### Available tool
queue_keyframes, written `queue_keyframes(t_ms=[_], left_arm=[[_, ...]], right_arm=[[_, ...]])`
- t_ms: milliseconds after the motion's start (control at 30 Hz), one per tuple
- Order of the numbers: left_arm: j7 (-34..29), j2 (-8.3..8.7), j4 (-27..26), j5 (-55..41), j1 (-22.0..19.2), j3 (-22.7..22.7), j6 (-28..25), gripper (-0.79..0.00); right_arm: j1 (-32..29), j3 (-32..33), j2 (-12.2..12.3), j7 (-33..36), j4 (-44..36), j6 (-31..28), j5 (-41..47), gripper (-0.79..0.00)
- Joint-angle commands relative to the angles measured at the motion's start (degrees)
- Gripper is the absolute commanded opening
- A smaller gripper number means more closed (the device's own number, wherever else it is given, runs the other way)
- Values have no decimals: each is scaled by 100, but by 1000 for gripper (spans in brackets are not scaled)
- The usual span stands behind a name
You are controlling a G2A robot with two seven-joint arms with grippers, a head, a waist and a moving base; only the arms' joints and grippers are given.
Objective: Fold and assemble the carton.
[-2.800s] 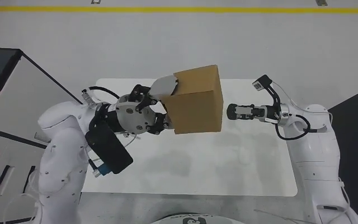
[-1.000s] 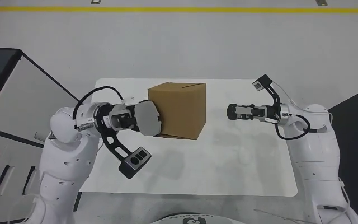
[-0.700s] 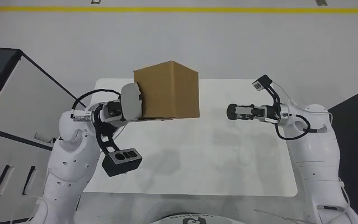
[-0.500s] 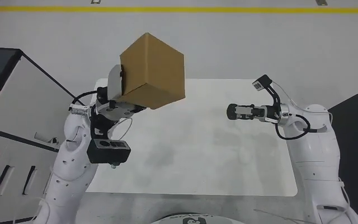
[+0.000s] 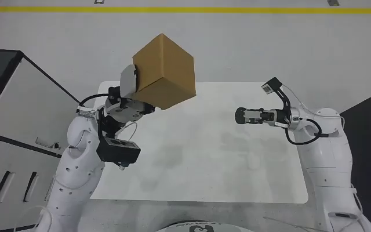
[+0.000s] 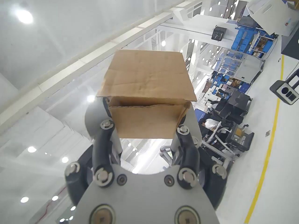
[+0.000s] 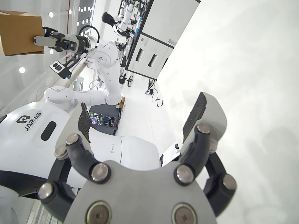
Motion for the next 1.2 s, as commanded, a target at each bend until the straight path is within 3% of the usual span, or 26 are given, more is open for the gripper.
queue_keyframes(t_ms=[0,233,533,767,933,1167], left_arm=[[-421,9,-80,-316,104,25,-612,-785],[-1675,-14,-394,-1927,430,49,-1622,-785],[-1718,-15,-406,-2003,439,49,-1664,-785],[-2361,-99,-655,-4411,616,234,-2042,-785],[-3591,-100,-731,-5824,761,276,-2281,-785],[-3676,-99,-760,-5905,757,263,-2281,-785]], right_arm=[[0,0,0,0,0,0,0,0],[0,0,0,0,0,0,0,0],[0,0,0,0,0,0,0,0],[0,0,0,0,0,0,0,0],[0,0,0,0,0,0,0,0],[0,0,0,0,0,0,0,0]])
